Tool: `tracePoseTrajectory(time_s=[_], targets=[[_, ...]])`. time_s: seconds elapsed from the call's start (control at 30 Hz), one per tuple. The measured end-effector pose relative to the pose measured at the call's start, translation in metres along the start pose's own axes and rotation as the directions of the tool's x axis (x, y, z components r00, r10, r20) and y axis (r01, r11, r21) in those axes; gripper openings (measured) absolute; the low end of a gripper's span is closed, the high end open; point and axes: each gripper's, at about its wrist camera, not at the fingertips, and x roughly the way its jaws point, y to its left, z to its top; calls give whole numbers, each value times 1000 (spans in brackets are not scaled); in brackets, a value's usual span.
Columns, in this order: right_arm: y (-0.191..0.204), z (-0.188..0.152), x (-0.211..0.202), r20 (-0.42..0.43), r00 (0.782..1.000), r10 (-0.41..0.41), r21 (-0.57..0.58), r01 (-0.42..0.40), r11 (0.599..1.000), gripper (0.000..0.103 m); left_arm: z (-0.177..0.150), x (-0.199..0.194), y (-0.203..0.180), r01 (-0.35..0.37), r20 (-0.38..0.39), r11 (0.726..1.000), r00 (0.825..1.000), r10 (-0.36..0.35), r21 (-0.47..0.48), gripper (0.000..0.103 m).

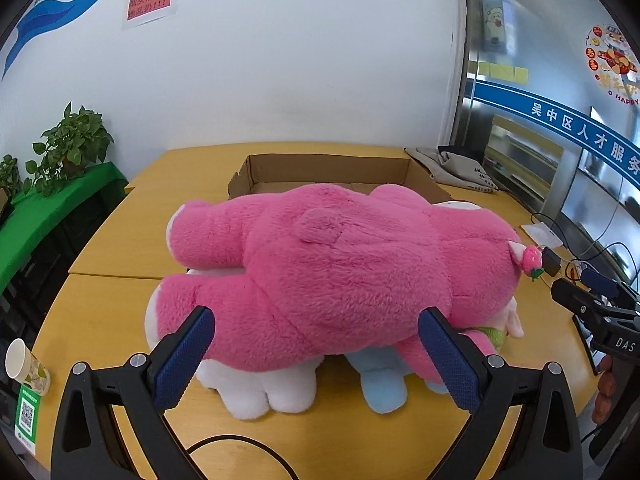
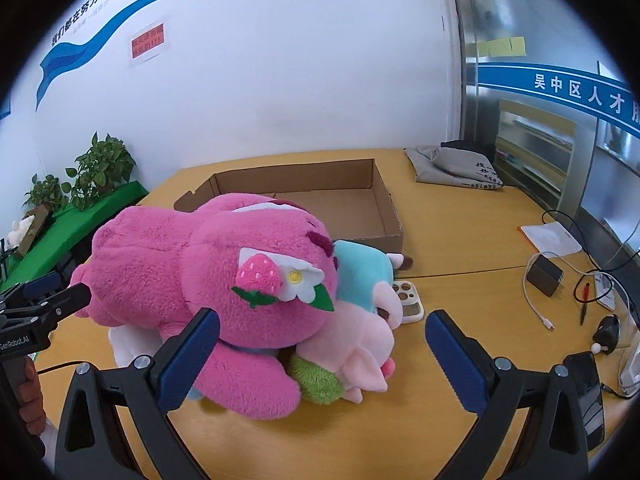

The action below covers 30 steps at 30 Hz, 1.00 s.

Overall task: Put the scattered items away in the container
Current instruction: 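Move both grippers over the large pink bear plush on the table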

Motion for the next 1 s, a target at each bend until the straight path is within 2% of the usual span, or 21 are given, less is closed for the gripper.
tracePoseTrajectory(time_s=[0.13, 0.43, 0.73, 0.87, 1.0], targets=[[3, 0, 1, -7, 1000, -24, -15, 24, 1000, 103, 2, -3, 0, 0, 2, 1000, 1000, 0, -4, 103], [14, 5, 7, -10, 1000, -15, -62, 15, 998, 103, 11, -1, 4, 19, 2, 1000, 1000, -19, -4, 103], [16, 15, 21, -27, 999, -32, -82, 30, 996, 103, 30, 16, 14, 48, -10, 999, 999, -48, -11, 103], [19, 16, 29, -50, 999, 13, -75, -16, 997, 103, 33, 27, 20, 61, -31, 998, 998, -62, -32, 103], [21, 14, 37, -71, 997, 9, -84, -15, 996, 103, 26, 34, 23, 70, -62, 997, 995, -72, -39, 103]])
